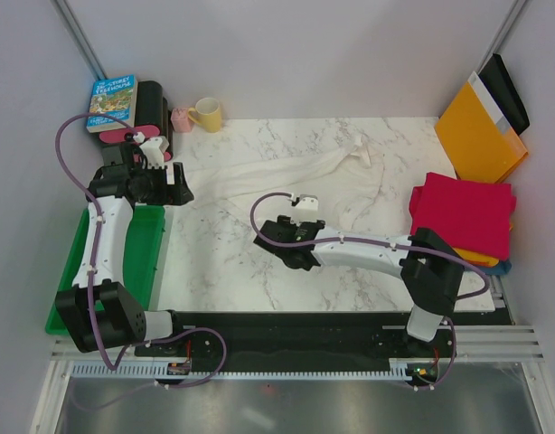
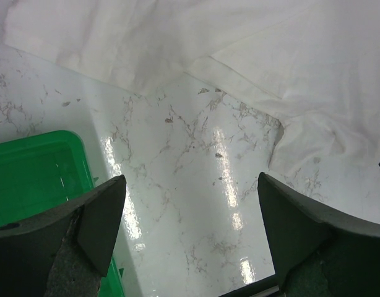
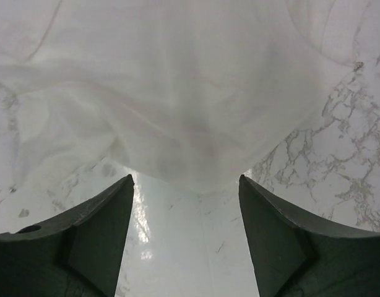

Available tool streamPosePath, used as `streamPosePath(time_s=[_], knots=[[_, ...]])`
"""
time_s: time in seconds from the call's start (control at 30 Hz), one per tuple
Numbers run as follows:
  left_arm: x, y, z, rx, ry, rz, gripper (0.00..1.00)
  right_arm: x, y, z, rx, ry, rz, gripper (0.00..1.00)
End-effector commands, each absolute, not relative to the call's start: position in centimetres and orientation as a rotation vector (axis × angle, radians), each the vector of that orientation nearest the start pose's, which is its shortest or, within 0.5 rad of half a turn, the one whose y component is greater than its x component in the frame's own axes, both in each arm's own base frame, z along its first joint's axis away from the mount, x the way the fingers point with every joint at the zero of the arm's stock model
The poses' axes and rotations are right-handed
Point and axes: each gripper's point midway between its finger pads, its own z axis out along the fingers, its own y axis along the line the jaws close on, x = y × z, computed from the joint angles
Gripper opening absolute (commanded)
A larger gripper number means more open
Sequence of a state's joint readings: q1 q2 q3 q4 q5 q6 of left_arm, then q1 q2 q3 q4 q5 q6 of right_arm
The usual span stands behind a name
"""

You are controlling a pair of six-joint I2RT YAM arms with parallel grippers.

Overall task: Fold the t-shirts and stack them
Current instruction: Flatten out the tshirt

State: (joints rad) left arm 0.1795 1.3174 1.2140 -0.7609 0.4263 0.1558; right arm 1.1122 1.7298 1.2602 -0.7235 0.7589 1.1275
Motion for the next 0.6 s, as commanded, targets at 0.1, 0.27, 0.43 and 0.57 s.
streamPosePath(time_s=[0.1,0.27,0.43,0.57], knots=[[33.6,-0.8,20.2,0.202,2.325,-0.356,0.93,26.2,26.2,5.7,0.36,2.323,-0.177,0.76],[33.4,-0.8,20.0,0.204,2.326,-0.356,0.93,27.2,25.3,3.7,0.402,2.357,-0.241,0.76],[33.2,-0.6,19.9,0.21,2.328,-0.341,0.93,26.7,24.5,0.9,0.435,2.454,-0.285,0.79],[33.2,-0.5,20.1,0.225,2.321,-0.325,0.93,24.5,24.6,-1.6,0.473,2.558,-0.22,0.79]])
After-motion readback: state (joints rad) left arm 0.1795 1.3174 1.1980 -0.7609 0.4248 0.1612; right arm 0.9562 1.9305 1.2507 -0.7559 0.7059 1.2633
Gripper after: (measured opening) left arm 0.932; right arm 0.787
